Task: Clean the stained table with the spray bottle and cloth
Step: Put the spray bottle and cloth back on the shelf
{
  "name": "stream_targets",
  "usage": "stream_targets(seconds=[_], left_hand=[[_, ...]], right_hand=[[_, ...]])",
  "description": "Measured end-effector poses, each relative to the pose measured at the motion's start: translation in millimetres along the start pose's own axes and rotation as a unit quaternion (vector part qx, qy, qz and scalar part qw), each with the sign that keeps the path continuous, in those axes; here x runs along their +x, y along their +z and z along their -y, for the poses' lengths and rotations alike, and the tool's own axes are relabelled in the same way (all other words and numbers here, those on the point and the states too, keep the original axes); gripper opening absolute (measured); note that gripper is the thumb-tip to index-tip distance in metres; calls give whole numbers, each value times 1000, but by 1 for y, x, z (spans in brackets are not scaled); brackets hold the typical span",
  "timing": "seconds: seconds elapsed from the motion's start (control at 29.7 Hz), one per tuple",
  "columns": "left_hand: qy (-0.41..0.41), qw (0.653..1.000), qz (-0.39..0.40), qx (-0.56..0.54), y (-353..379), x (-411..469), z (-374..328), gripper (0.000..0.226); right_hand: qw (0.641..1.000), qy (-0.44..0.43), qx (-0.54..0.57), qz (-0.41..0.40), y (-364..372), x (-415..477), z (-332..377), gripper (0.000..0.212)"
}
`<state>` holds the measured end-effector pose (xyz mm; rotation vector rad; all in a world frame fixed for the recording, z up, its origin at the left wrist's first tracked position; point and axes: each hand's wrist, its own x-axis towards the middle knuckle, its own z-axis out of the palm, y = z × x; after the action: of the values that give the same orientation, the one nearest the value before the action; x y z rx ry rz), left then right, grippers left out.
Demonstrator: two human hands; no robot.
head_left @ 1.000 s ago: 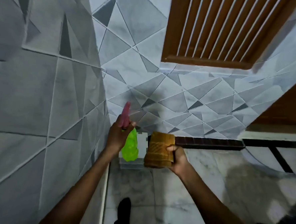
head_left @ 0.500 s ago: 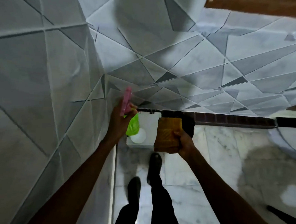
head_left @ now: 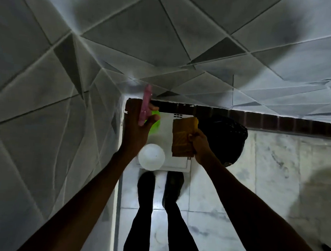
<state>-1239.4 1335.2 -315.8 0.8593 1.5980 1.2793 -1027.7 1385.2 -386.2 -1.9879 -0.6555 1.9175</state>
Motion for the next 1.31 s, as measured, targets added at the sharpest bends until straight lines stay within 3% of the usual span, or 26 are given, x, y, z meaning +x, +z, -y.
stream_targets(seconds=[0.2, 0.3, 0.54, 0.61, 0.67, 0.74, 0.81, 0.91, 0.98, 1.04, 1.15, 1.25, 1.31], left_hand=[[0, 1000, 15, -27, 14, 19, 31, 62], [-5, 999, 20, -40, 19, 20, 43, 43], [17, 999, 2, 35, 22, 14, 59, 49], [39, 998, 3, 54, 24, 13, 59, 50], [49, 997, 7, 64, 24, 13, 62, 56], [50, 996, -1, 78, 23, 10, 63, 61], [35, 995, -5, 90, 22, 8, 64, 70], [9, 991, 20, 131, 18, 7, 60, 80], [-7, 986, 65, 156, 10, 4, 65, 90], [-24, 976, 83, 198, -1, -4, 72, 96], [-68, 962, 54, 260, -13, -26, 82, 97], [-107, 962, 4, 251, -15, -35, 101, 98], [-106, 964, -5, 246, -15, -33, 112, 97]], right_hand=[[999, 29, 16, 0, 12, 70, -14, 40], [999, 25, 30, 4, 12, 86, -19, 33], [997, 26, 55, 45, 13, 89, -28, 38], [999, 4, 9, 31, 15, 92, -29, 34], [993, -45, -104, -35, 19, 95, -32, 24], [958, -90, -246, -113, 22, 94, -33, 23], [921, -101, -342, -159, 24, 89, -28, 37], [902, -111, -374, -183, 20, 74, -24, 43], [895, -135, -377, -198, 18, 64, -27, 34], [899, -150, -381, -155, 18, 54, -34, 10], [909, -134, -396, 8, 32, 36, -52, 4], [908, -123, -394, 77, 48, 30, -83, 48], [902, -115, -413, 57, 52, 27, -91, 56]])
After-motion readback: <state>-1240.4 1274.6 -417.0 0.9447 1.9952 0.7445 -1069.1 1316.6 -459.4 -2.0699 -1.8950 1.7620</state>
